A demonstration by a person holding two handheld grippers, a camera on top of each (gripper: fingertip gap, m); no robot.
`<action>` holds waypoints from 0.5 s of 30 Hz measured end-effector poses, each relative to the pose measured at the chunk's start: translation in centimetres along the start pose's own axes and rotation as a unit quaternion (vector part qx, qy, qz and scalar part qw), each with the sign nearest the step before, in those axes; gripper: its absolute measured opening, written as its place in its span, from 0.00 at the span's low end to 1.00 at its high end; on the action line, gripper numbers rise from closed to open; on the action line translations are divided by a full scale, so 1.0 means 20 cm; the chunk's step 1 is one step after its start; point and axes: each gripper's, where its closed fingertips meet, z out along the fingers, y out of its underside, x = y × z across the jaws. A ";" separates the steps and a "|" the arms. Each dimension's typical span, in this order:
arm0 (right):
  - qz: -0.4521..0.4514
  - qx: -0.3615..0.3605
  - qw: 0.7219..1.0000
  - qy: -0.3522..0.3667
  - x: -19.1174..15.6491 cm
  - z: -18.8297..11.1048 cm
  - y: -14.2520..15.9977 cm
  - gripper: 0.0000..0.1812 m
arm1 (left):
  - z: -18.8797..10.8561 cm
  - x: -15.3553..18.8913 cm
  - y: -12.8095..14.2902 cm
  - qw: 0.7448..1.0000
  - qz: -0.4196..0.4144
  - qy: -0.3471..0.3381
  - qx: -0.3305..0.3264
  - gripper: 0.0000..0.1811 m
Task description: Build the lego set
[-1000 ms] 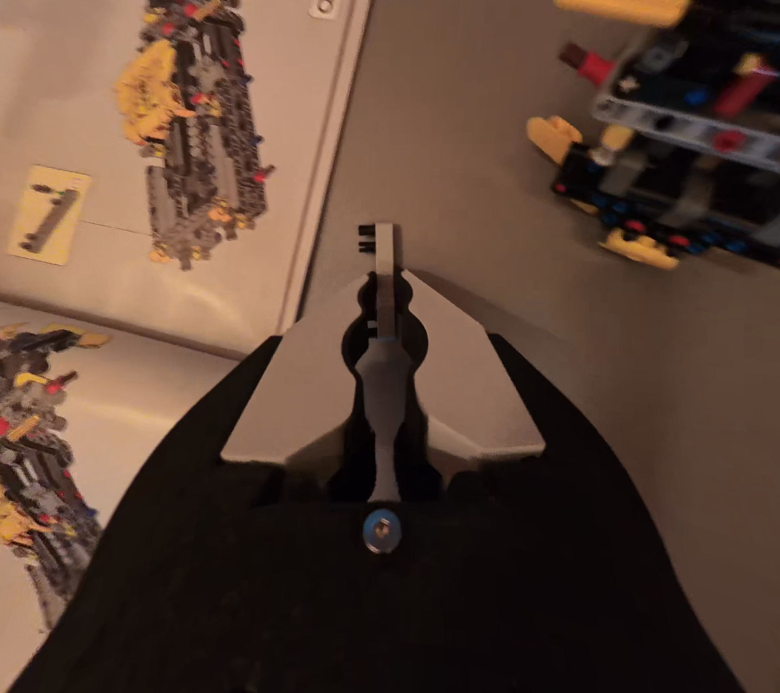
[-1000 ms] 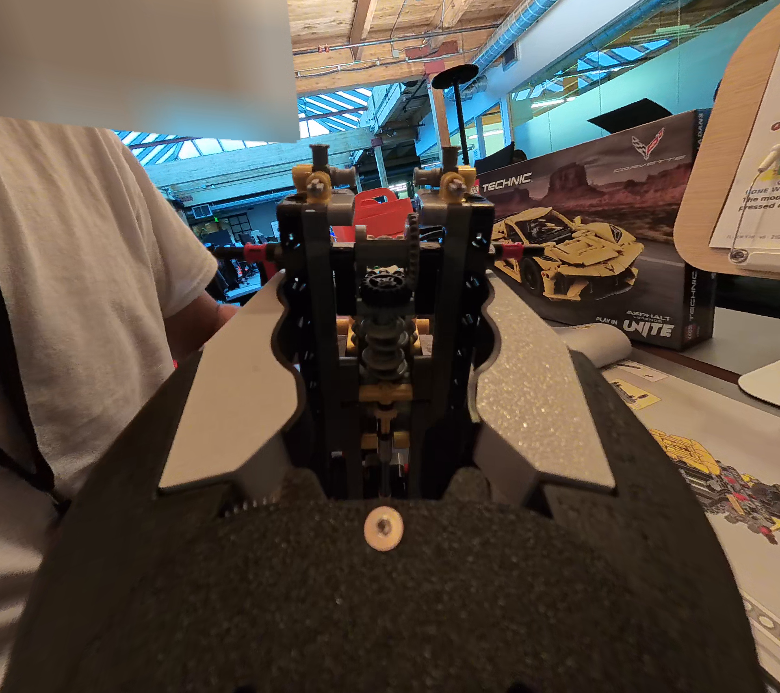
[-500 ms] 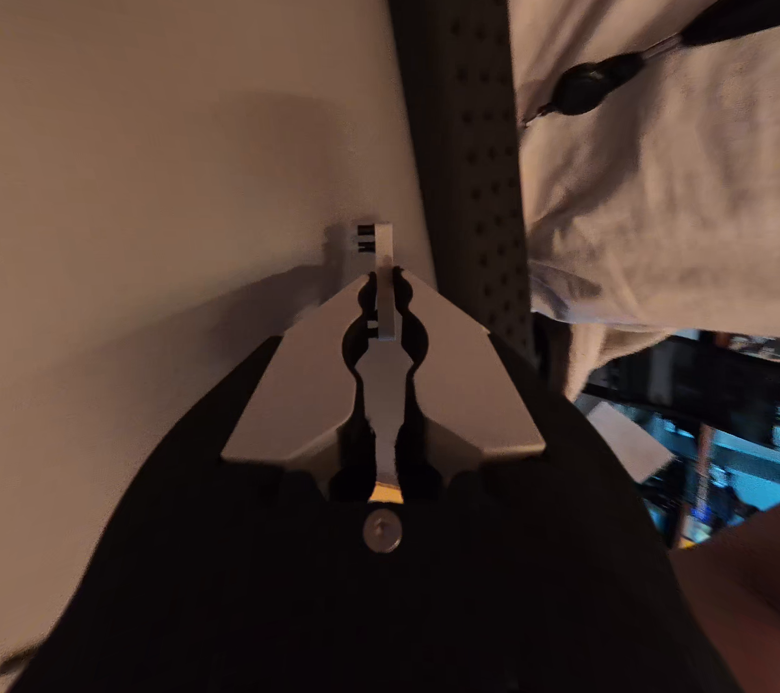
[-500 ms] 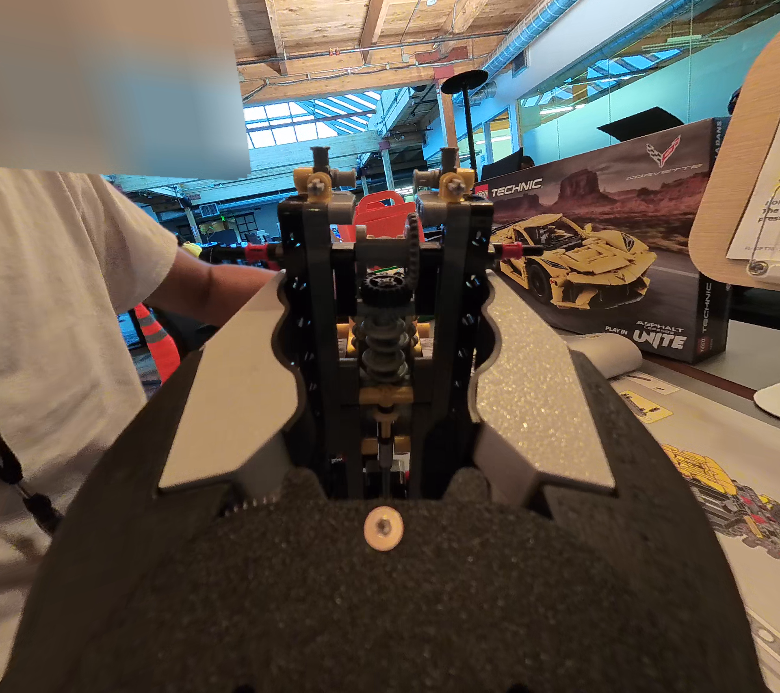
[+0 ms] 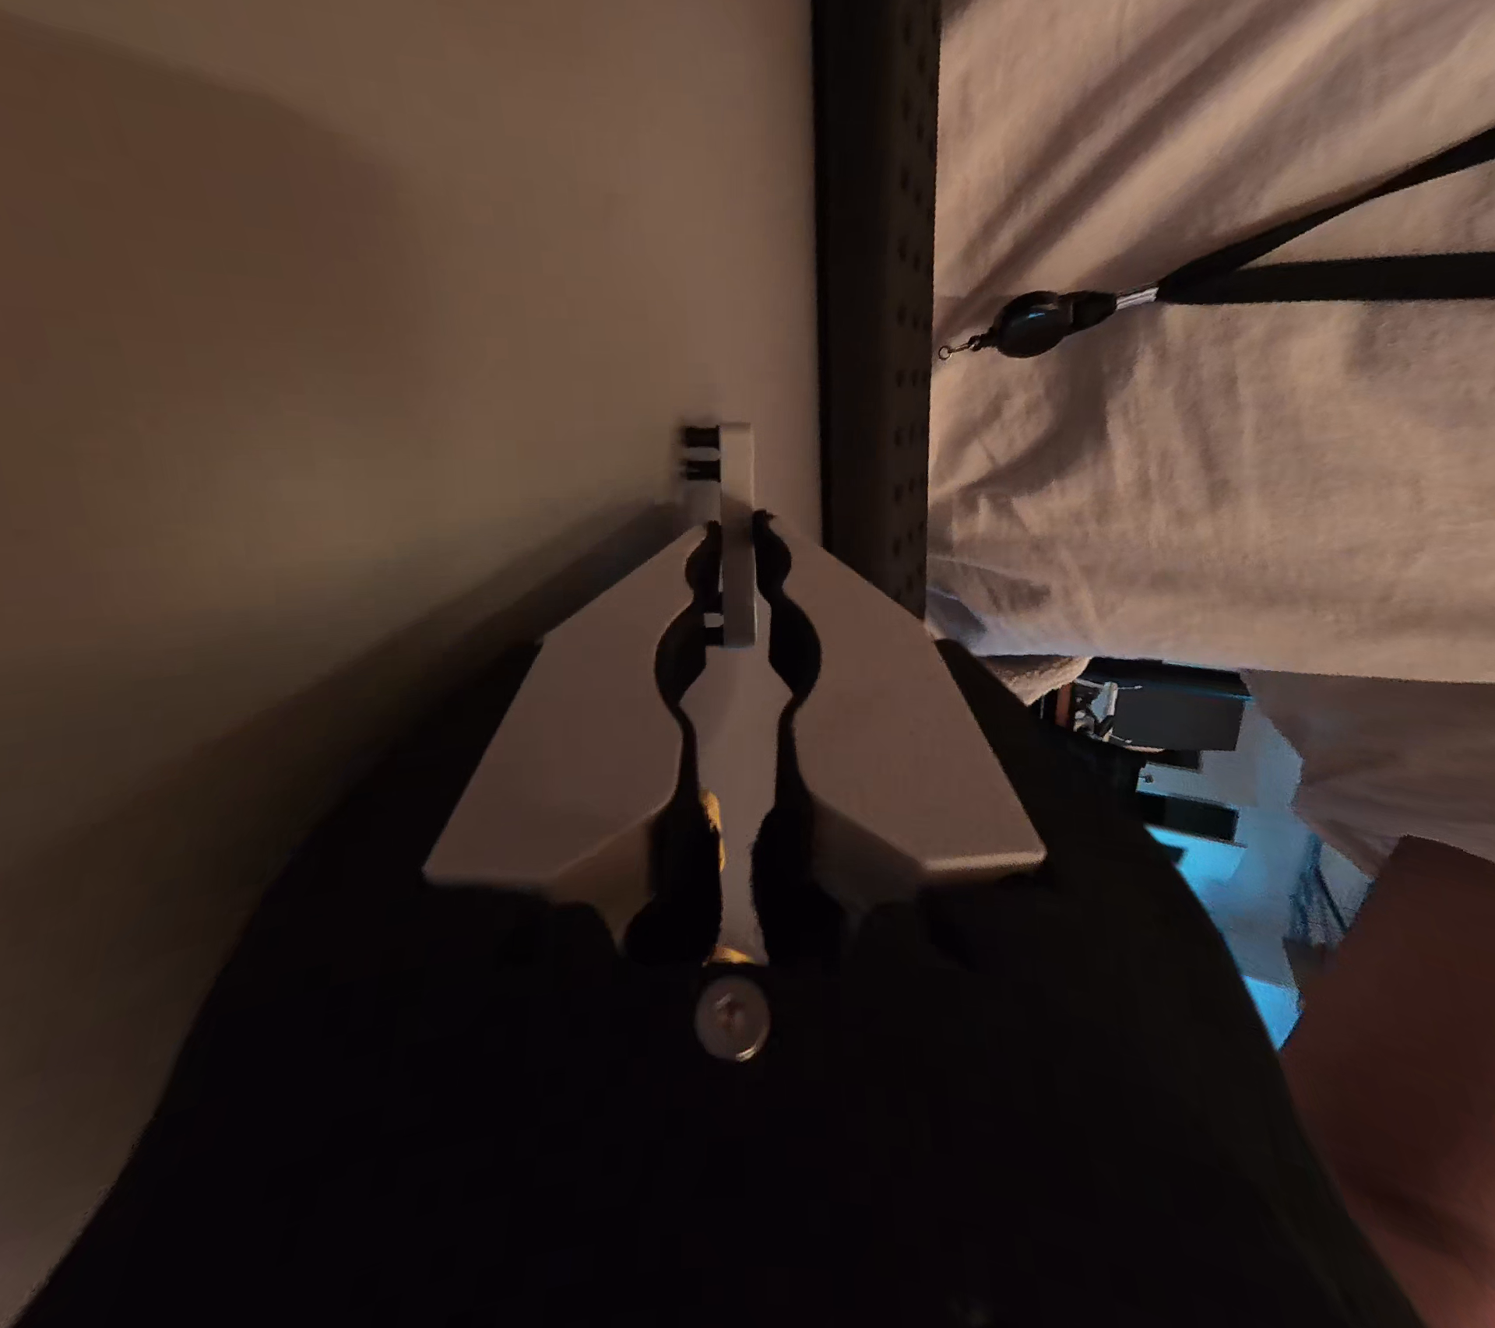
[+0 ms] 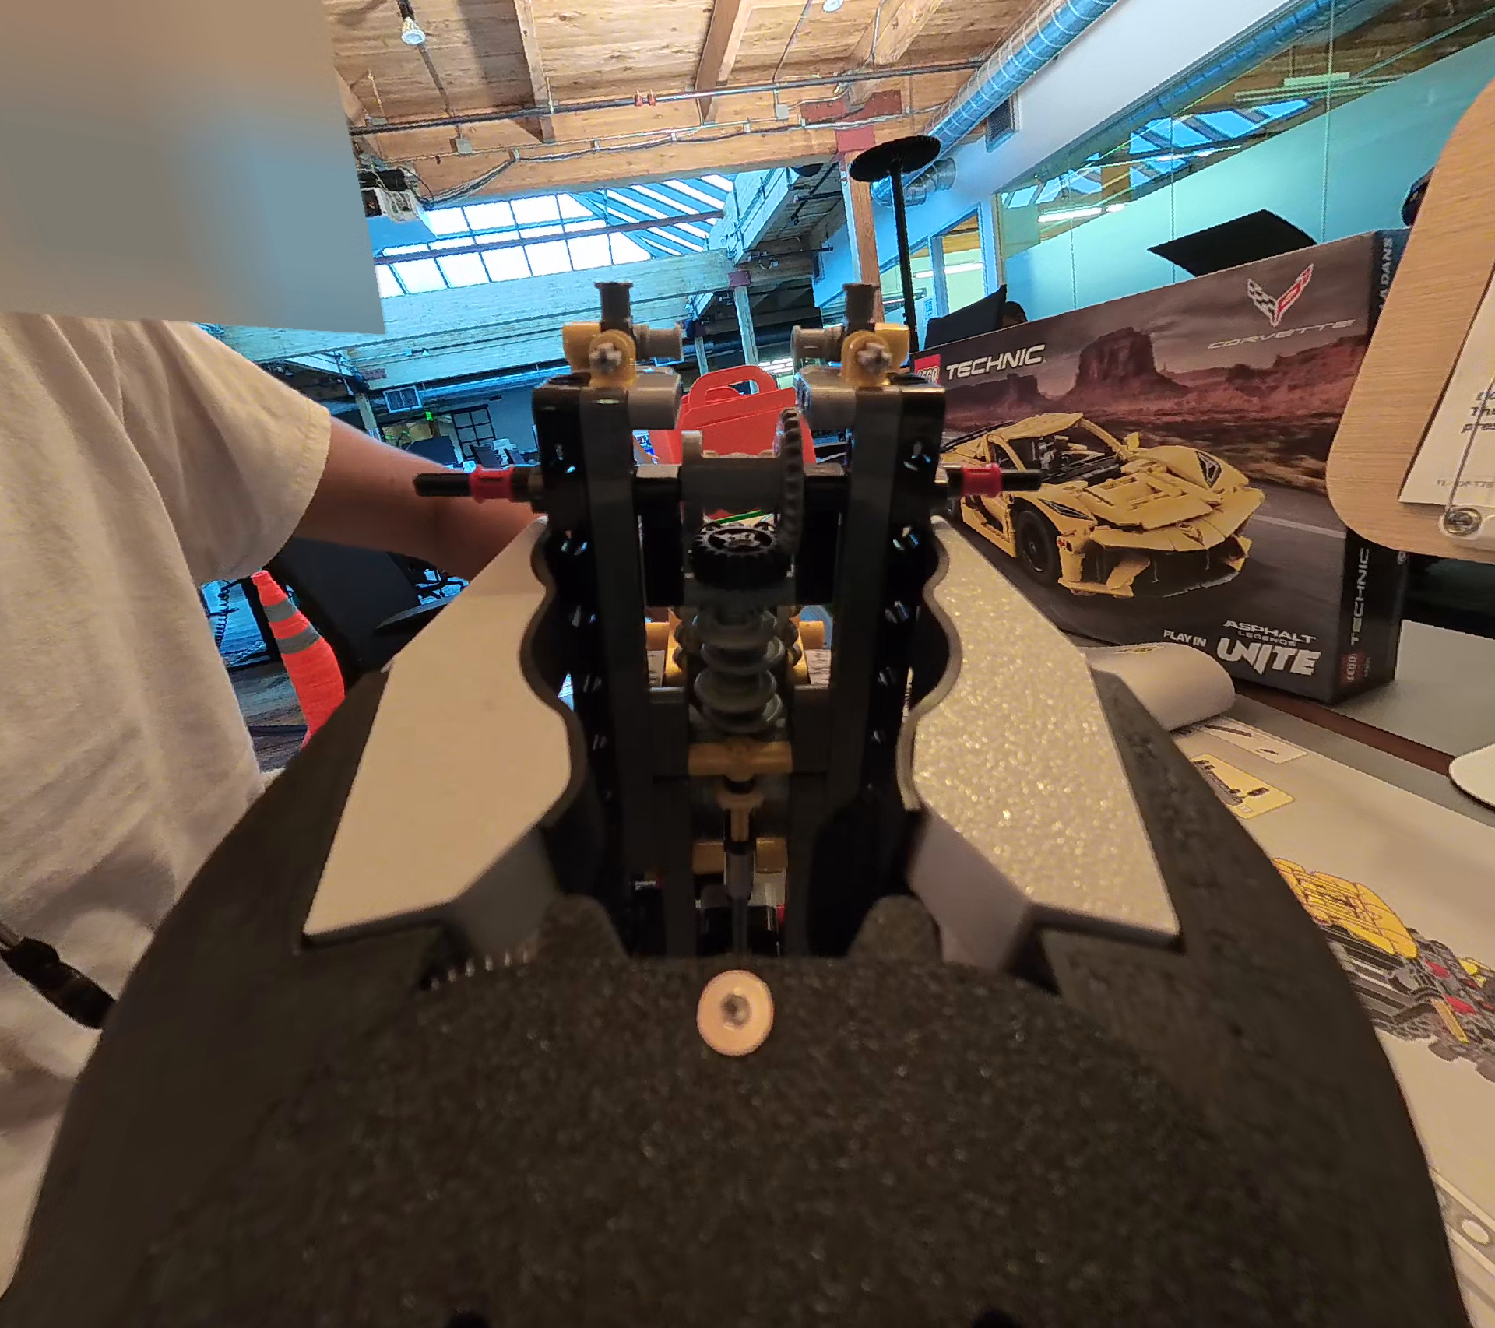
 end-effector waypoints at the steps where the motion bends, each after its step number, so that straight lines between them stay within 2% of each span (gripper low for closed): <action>1: 0.000 0.000 1.000 -0.001 0.00 0.00 0.00 0.47 | -0.01 0.01 -0.01 1.000 -0.004 0.009 0.009 0.04; 6: 0.000 0.000 1.000 0.000 0.00 0.00 0.00 0.47 | -0.04 -0.03 -0.07 0.997 -0.052 0.027 0.051 0.04; 15: -0.002 0.000 1.000 -0.002 0.00 0.00 0.00 0.47 | -0.12 -0.09 -0.11 0.994 -0.062 -0.005 0.088 0.04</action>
